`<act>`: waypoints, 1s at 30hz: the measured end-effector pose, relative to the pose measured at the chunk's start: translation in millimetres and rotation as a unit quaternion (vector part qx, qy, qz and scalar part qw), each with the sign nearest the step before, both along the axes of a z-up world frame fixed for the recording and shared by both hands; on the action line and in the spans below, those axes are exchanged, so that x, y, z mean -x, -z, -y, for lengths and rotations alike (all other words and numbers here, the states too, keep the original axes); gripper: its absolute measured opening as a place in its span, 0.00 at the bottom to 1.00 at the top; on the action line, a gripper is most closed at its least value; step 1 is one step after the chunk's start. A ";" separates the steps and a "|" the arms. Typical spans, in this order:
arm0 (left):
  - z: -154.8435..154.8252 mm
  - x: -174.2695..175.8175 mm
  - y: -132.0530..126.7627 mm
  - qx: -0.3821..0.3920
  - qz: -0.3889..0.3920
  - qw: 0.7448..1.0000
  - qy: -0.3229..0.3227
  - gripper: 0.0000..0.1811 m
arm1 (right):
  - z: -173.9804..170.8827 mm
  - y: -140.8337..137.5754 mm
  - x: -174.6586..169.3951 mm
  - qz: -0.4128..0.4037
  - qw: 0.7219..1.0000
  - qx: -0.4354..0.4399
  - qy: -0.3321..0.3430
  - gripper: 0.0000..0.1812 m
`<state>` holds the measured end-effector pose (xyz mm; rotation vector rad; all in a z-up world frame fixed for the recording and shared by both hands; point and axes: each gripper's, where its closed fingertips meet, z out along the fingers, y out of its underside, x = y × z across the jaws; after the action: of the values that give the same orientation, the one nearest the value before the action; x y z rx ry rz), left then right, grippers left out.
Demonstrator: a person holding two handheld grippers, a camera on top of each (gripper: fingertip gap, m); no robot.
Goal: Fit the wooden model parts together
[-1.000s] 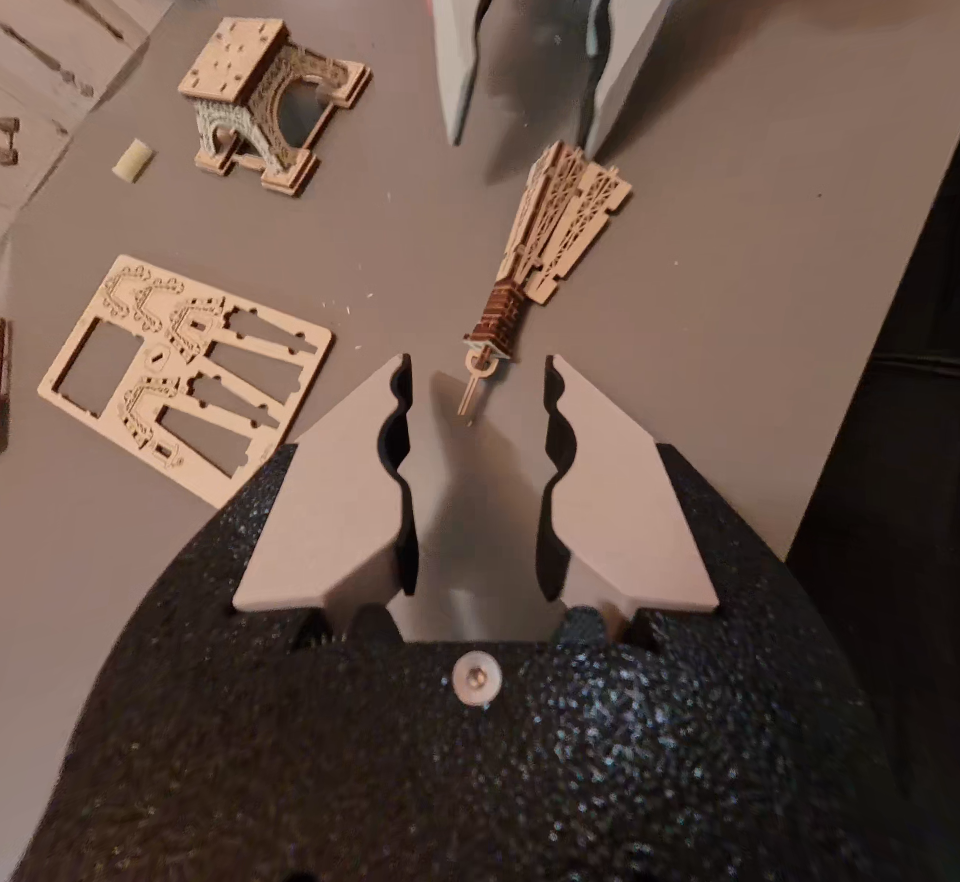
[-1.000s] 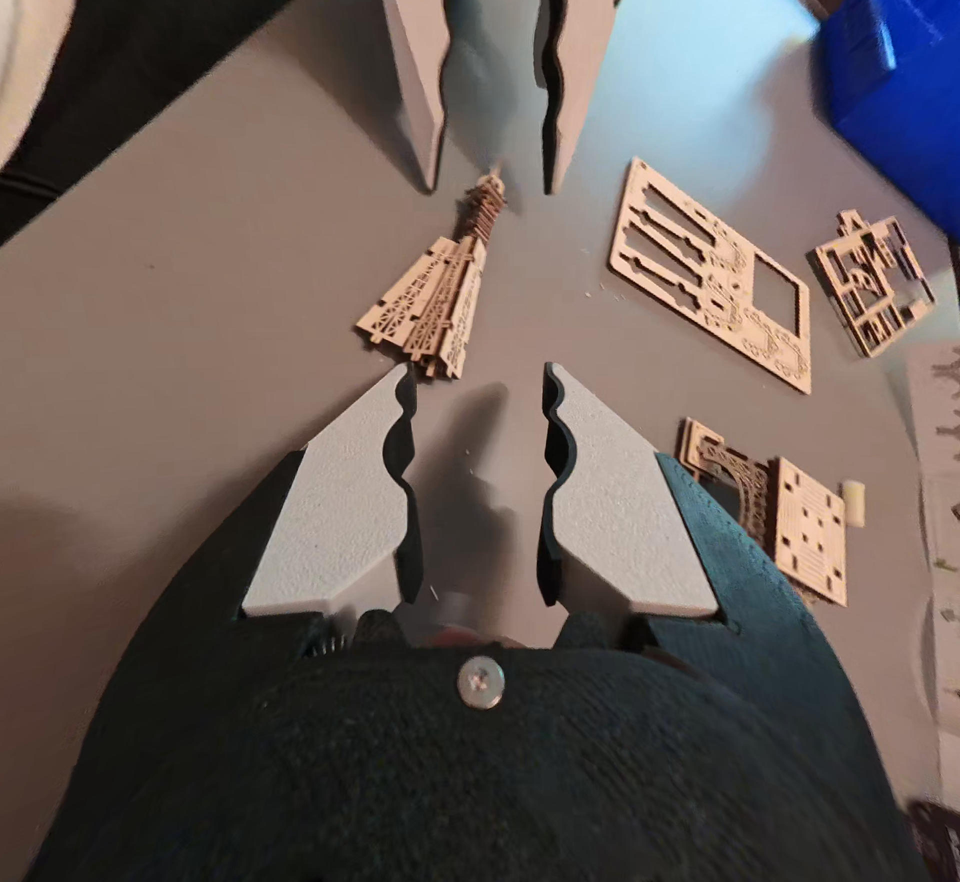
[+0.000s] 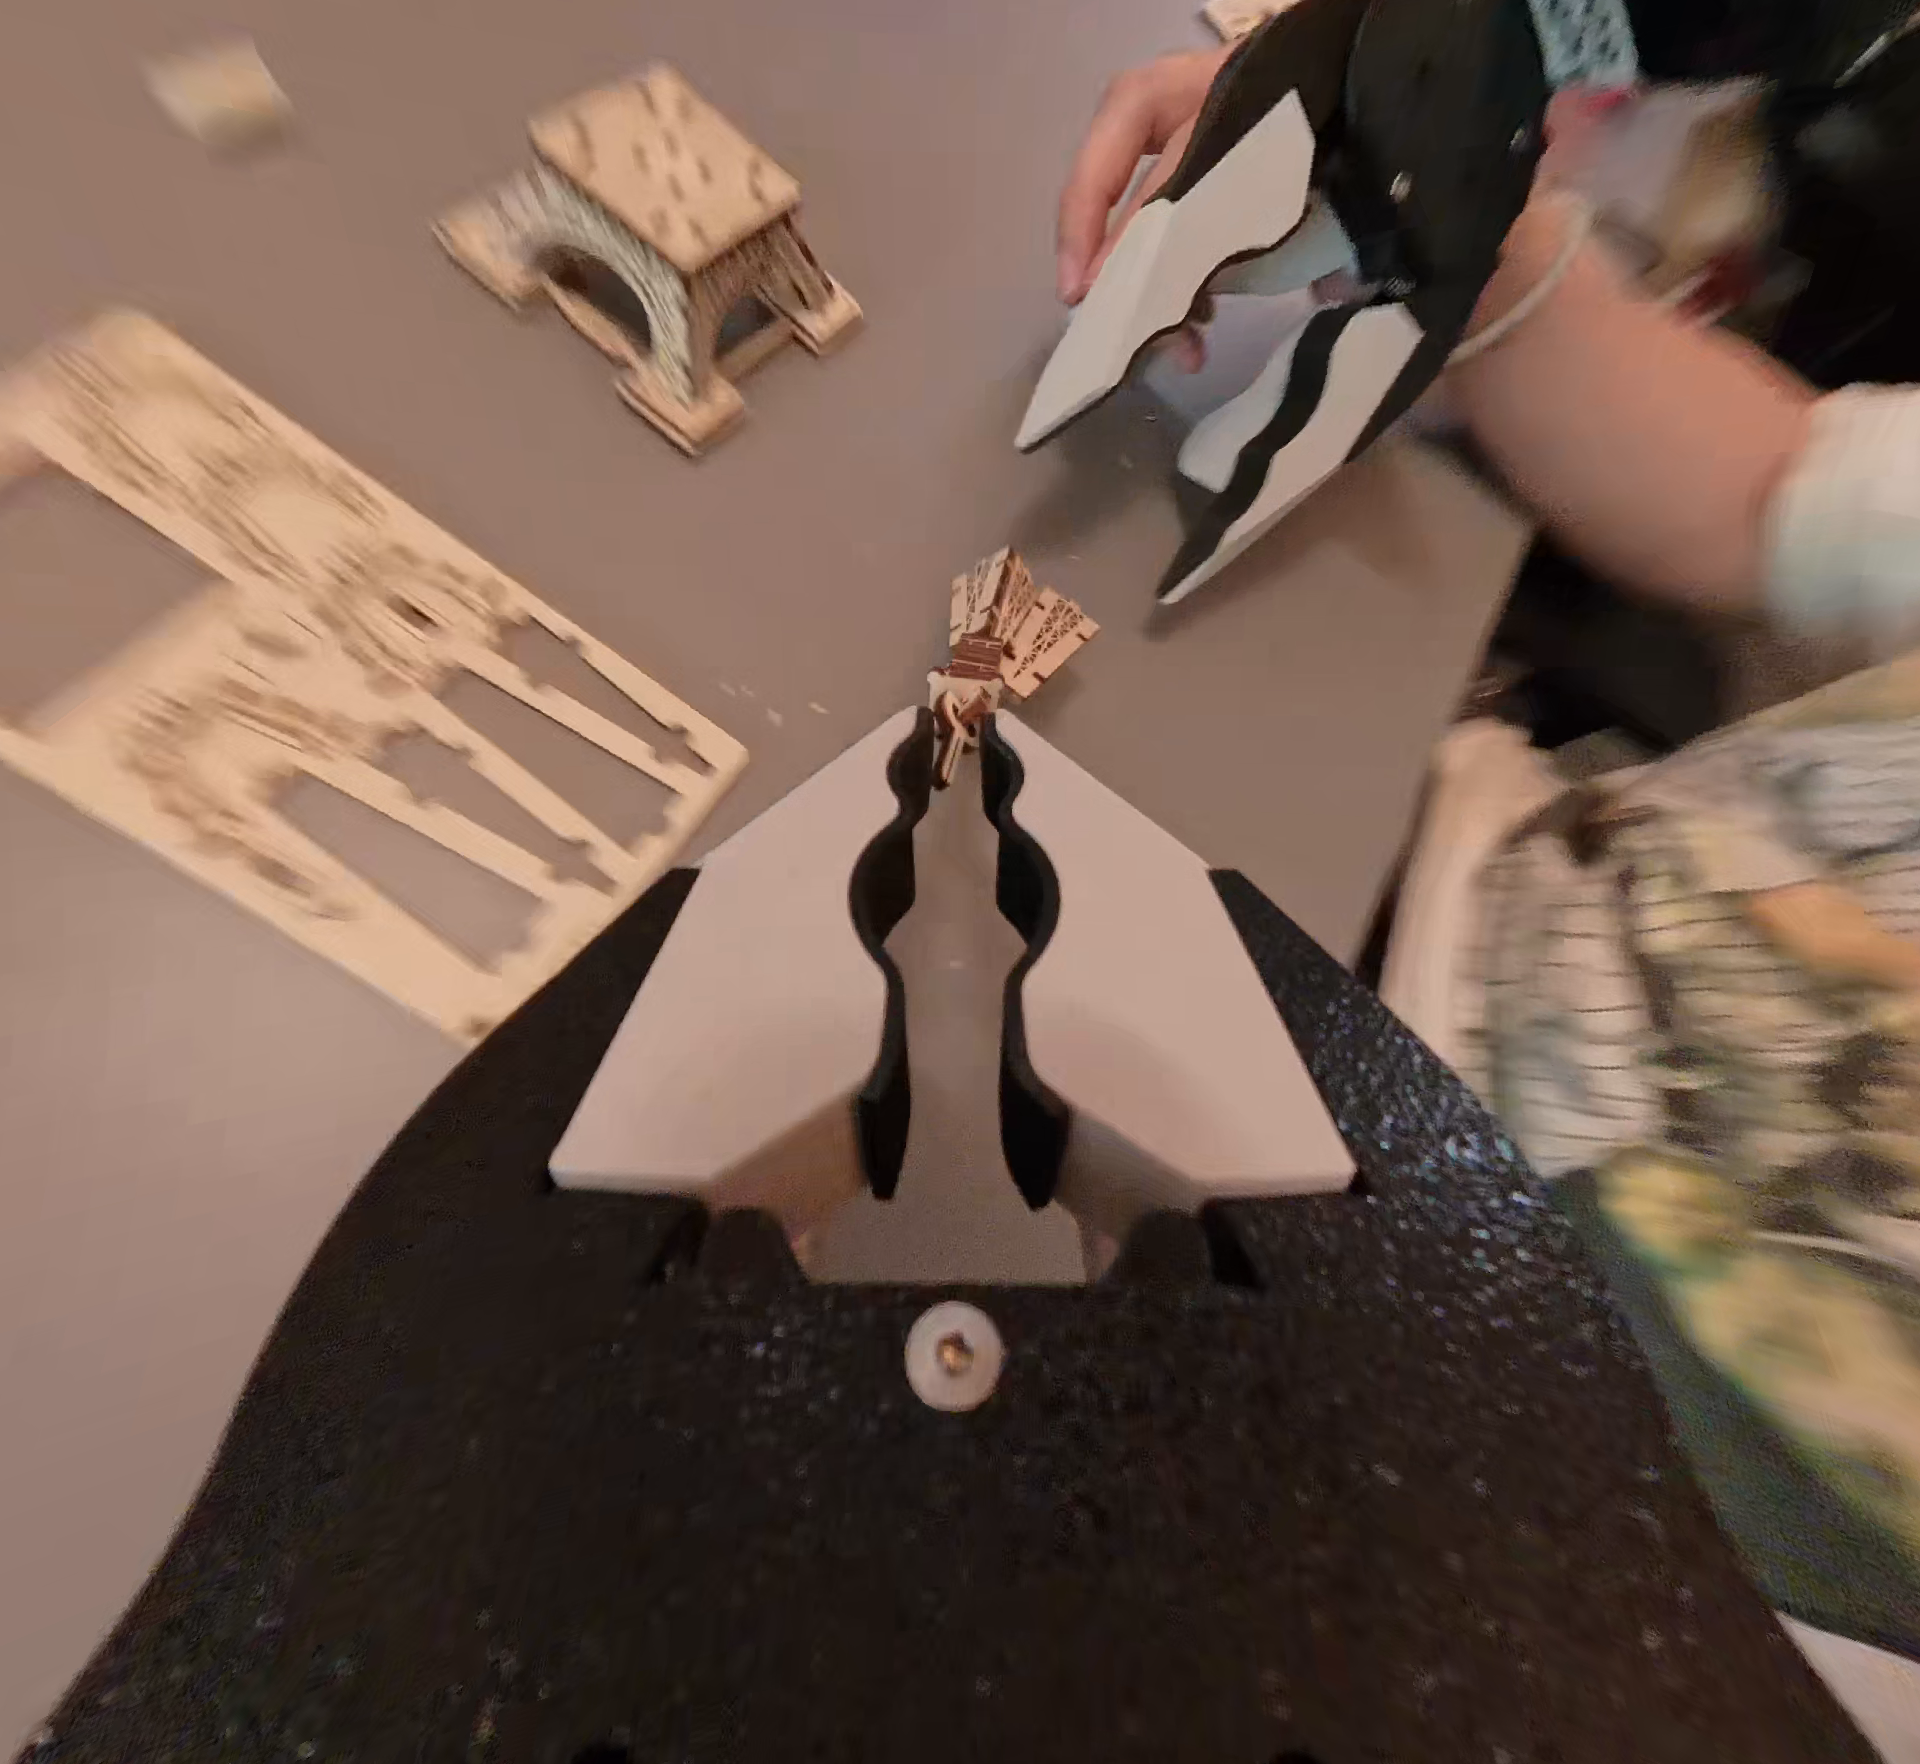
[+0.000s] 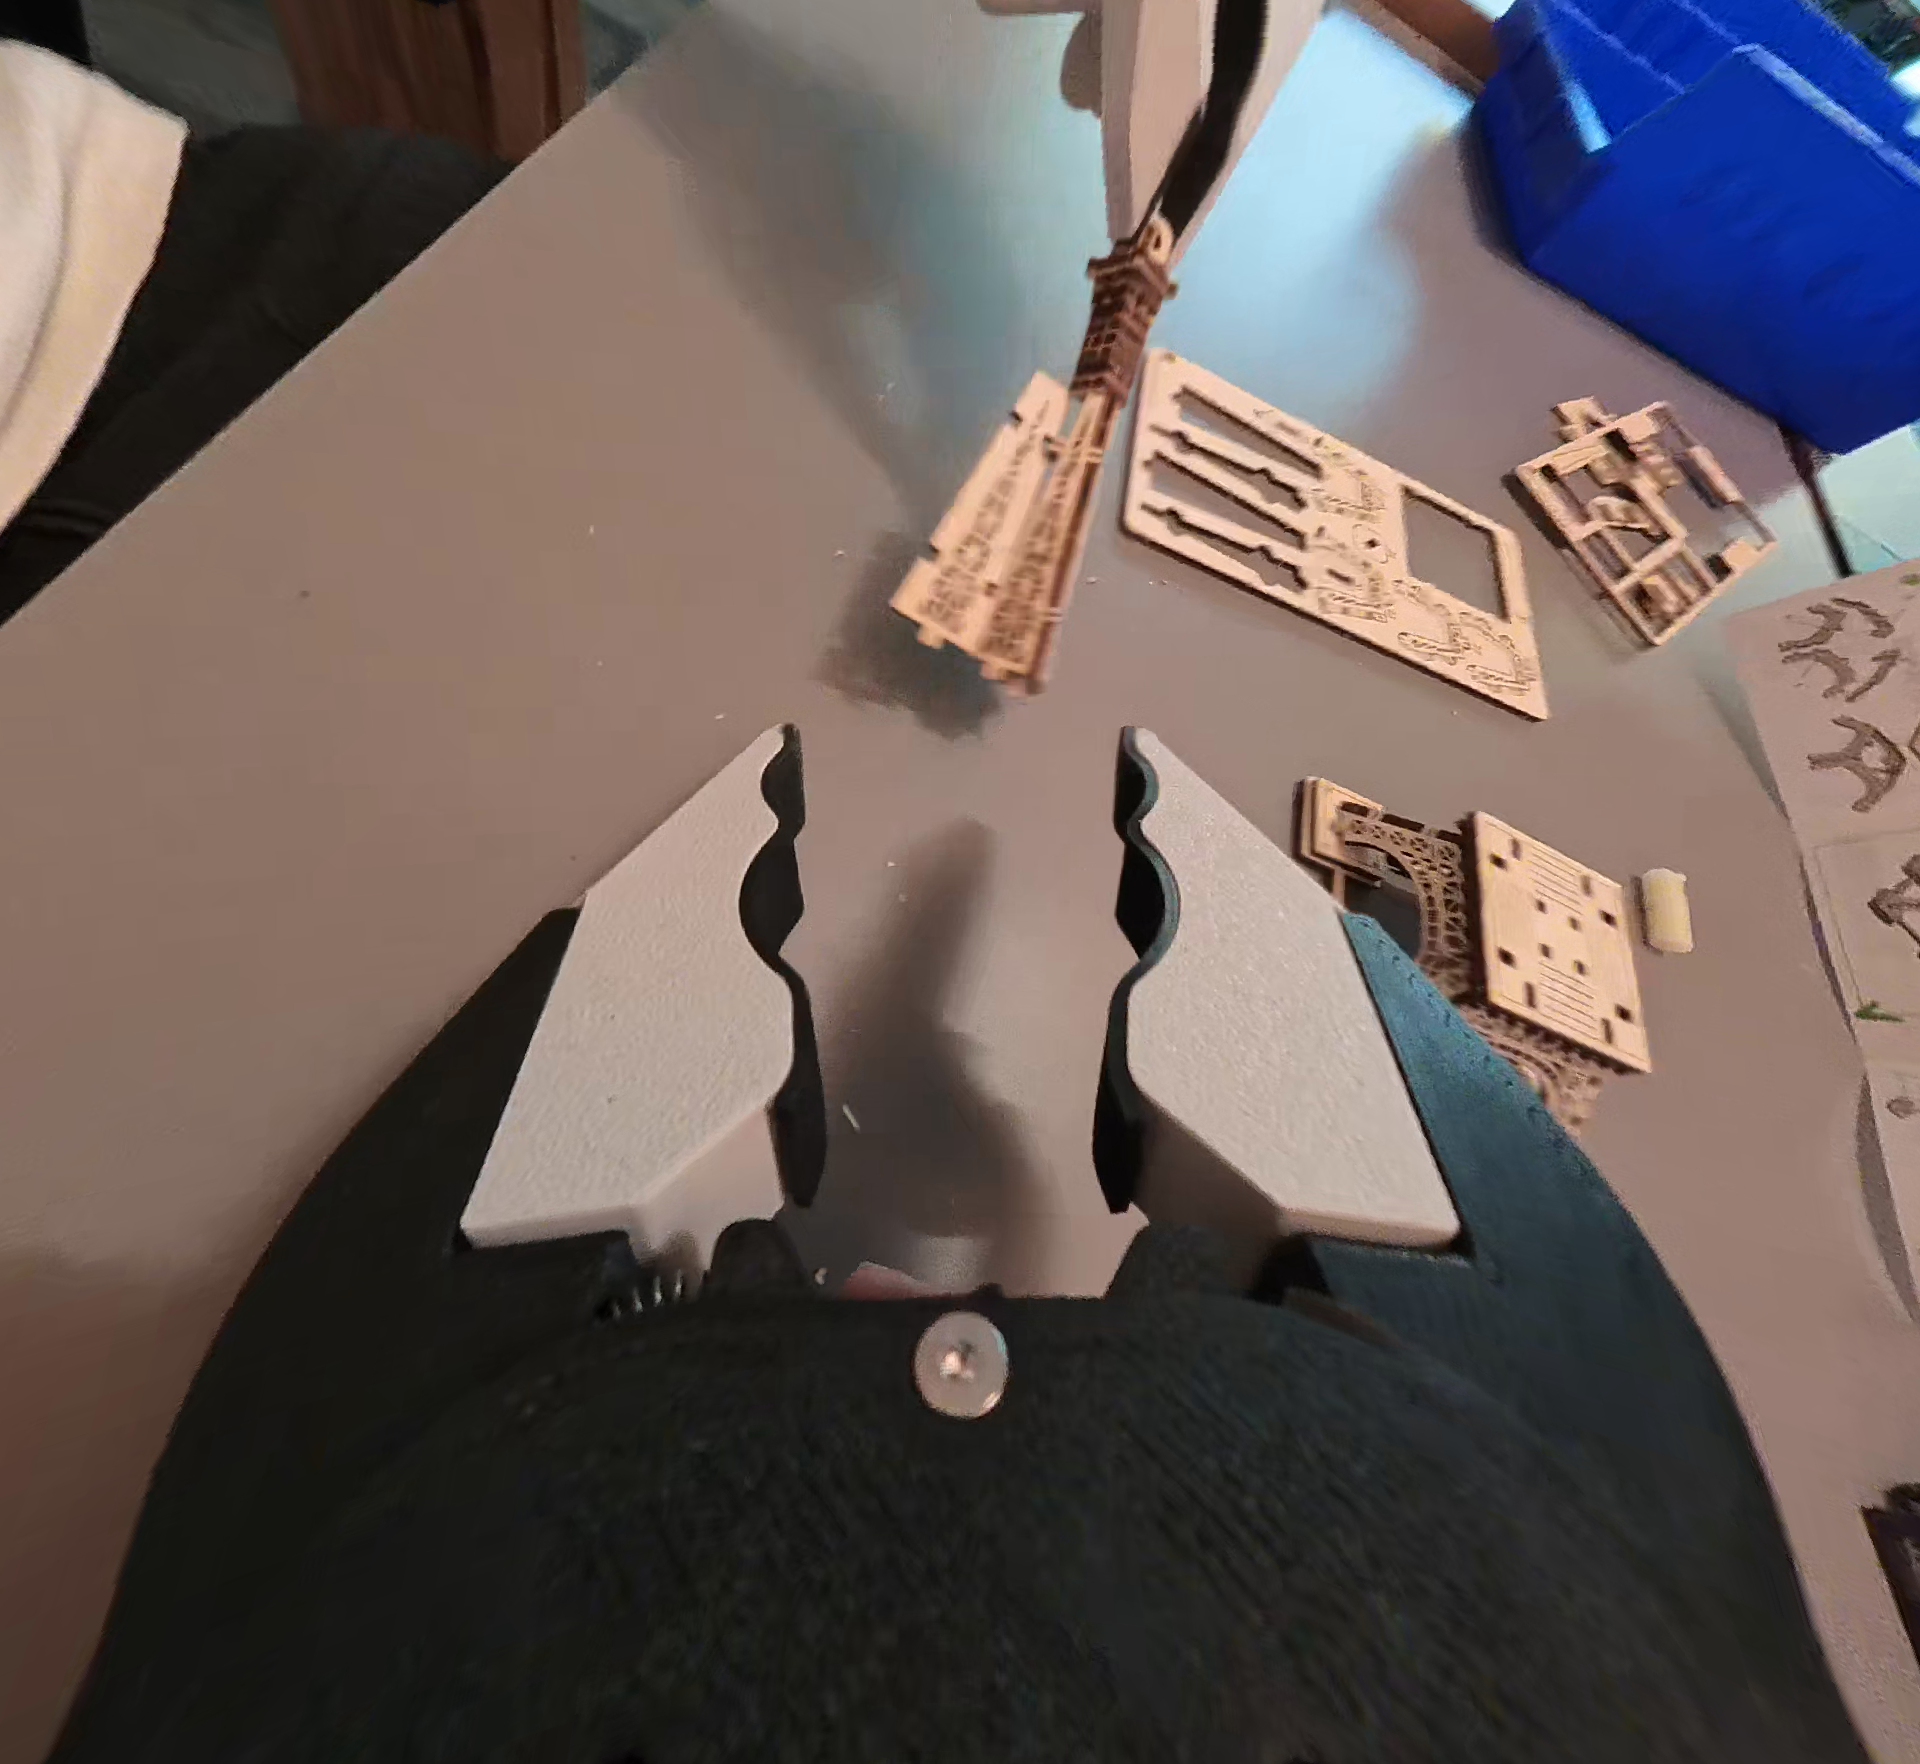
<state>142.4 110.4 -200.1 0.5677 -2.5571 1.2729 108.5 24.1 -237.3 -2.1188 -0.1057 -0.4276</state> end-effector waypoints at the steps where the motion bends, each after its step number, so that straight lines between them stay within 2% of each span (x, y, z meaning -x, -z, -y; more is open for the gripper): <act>1: 1.1 -3.8 -9.2 -0.016 0.065 0.998 0.009 0.04 | 1.8 -5.7 -4.6 0.007 1.000 -0.015 0.012 0.32; 4: 14.0 -10.0 -36.3 -0.042 0.264 0.963 0.039 0.04 | 10.0 -19.9 -26.5 0.039 0.996 -0.043 0.072 0.31; 6: 27.5 -2.8 -48.2 -0.060 0.399 0.912 0.072 0.04 | 15.4 -27.3 -38.5 0.062 0.991 -0.053 0.105 0.32; 7: 34.9 3.8 -50.7 -0.080 0.476 0.870 0.100 0.04 | 17.2 -29.5 -41.3 0.071 0.990 -0.056 0.113 0.32; 8: 42.1 10.4 -51.2 -0.109 0.560 0.811 0.133 0.03 | 19.9 -31.6 -45.3 0.081 0.987 -0.057 0.124 0.31; 9: 48.3 15.4 -49.4 -0.150 0.636 0.739 0.164 0.03 | 24.2 -32.6 -49.7 0.091 0.985 -0.053 0.137 0.31; 11: 60.6 24.0 -40.5 -0.231 0.739 0.596 0.215 0.04 | 36.2 -30.4 -56.5 0.102 0.982 -0.031 0.155 0.31; 12: 68.5 30.4 -33.8 -0.248 0.767 0.543 0.235 0.04 | 43.9 -31.2 -61.5 0.107 0.979 -0.025 0.172 0.31; 16: 89.4 43.3 -8.8 -0.263 0.827 0.415 0.272 0.04 | 59.9 -34.7 -67.2 0.094 0.975 -0.030 0.199 0.28; 20: 99.0 46.6 16.3 -0.257 0.839 0.358 0.321 0.04 | 52.5 -28.8 -56.3 0.080 0.984 -0.024 0.160 0.24; 23: 101.6 52.4 33.4 -0.238 0.835 0.345 0.356 0.05 | 50.8 -12.9 -38.9 0.057 0.992 0.024 0.109 0.24; 25: 101.3 55.0 39.7 -0.224 0.836 0.337 0.370 0.17 | 50.8 -7.9 -30.6 0.046 0.994 0.039 0.089 0.25; 27: 99.1 56.6 42.4 -0.206 0.832 0.353 0.375 0.28 | 46.3 -5.5 -22.1 0.039 0.996 0.040 0.063 0.25; 30: 90.4 52.6 41.0 -0.191 0.813 0.411 0.366 0.33 | 40.5 0.1 -16.4 0.038 0.997 0.051 0.042 0.18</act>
<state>89.8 20.0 -241.1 -2.9027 -3.0804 0.6471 124.9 -16.3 -237.4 -2.2124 -0.0845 -0.5639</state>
